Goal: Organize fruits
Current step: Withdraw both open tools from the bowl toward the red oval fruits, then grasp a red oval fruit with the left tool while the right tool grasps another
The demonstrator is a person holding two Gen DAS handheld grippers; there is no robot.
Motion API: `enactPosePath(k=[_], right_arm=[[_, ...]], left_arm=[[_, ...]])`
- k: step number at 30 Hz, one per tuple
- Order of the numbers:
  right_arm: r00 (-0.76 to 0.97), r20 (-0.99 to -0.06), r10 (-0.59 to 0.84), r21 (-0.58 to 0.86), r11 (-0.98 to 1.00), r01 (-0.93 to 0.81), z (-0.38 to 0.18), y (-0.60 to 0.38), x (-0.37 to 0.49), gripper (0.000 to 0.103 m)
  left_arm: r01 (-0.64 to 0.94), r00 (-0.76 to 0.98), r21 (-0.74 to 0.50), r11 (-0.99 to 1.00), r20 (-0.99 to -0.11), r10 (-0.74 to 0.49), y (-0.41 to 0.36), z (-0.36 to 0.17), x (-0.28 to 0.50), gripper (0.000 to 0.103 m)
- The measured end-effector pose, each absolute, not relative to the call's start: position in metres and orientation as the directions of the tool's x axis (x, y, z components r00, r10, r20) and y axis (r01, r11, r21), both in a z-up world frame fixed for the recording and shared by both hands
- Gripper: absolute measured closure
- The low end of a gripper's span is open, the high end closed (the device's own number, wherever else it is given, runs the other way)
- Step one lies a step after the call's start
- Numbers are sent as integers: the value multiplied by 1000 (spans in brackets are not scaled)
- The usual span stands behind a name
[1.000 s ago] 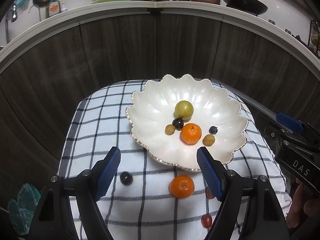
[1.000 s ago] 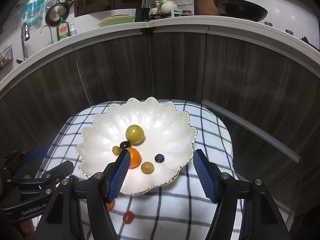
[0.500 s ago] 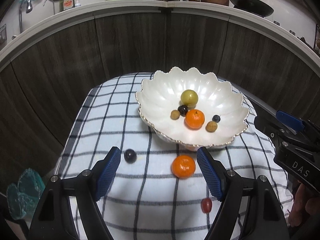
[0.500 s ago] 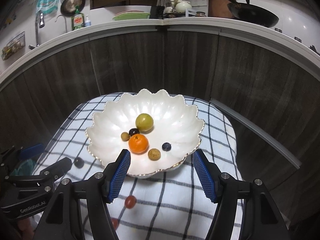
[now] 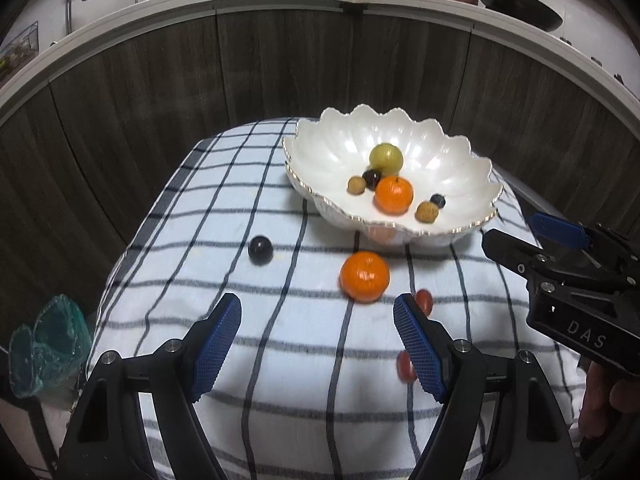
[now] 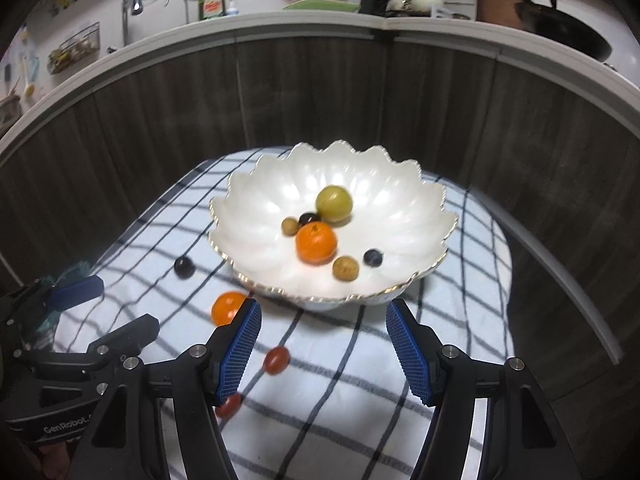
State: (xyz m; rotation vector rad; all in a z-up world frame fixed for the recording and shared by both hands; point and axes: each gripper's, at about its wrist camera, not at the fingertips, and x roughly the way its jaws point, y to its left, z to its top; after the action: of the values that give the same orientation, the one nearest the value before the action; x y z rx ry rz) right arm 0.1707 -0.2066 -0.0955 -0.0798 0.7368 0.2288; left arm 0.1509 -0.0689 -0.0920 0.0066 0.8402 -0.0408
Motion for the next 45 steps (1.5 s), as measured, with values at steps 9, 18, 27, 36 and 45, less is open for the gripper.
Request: enactPosePath(k=[9,18,27,36,45], right_arm=[[690,-687,228,-11,946,-324,-117,-209,165,37],[644,-712,279,10,922,-388,-135,-218,165,37],[597,-727,340,-18,859,-512,-146,-217,170,37],[549,-742,384,-51,784,-618,-160,-214,178,38],[464,-758,458,-22,693,-720,-168,-209,191,45]], left_arm=[[57,665,-5,998,-746,-42,-85,-108,136,25],[7,651,-37,999,-758,-33,-103,-121,125,25],[-30,612,-50,998,-790,-21,-126,-140,126,25],[-133,618,-29,991,-784,60,-132,-153,132,25],[-112,638,-18,994,-768,58,-146,-160,134,36]])
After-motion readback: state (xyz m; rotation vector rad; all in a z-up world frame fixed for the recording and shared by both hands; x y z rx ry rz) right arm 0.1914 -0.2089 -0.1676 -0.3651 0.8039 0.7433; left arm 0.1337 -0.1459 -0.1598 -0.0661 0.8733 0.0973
